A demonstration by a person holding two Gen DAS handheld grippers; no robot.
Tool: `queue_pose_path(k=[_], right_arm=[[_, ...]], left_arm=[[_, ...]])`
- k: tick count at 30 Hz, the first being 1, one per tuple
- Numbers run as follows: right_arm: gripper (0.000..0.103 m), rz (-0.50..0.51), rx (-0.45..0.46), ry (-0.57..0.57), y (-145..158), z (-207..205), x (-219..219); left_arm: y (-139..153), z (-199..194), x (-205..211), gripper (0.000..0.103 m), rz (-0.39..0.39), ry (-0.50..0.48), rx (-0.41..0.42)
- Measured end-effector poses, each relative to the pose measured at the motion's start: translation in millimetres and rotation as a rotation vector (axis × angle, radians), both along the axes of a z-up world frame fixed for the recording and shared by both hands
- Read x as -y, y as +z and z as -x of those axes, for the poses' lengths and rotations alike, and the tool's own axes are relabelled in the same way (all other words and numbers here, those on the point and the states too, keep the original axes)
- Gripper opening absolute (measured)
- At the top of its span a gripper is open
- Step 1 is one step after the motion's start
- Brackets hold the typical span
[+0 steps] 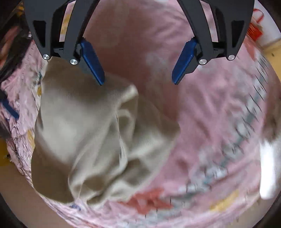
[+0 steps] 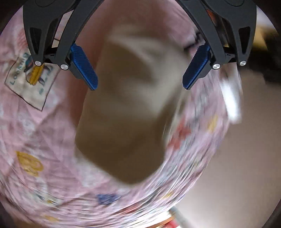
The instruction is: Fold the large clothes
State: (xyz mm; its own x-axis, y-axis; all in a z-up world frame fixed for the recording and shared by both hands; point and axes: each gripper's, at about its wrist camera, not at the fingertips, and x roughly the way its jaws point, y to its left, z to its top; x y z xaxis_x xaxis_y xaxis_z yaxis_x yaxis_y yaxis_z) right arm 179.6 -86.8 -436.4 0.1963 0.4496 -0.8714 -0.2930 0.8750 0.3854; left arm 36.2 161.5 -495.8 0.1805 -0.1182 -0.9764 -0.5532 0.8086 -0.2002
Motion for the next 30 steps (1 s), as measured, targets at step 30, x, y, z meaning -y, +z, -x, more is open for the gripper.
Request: queue_pose_path(k=[30], right_arm=[[0.097, 0.584, -0.583, 0.016, -139.9, -86.5, -221.5]], left_arm=[[-37.6, -0.9, 1.0, 0.080, 0.252, 0.147, 0.201]])
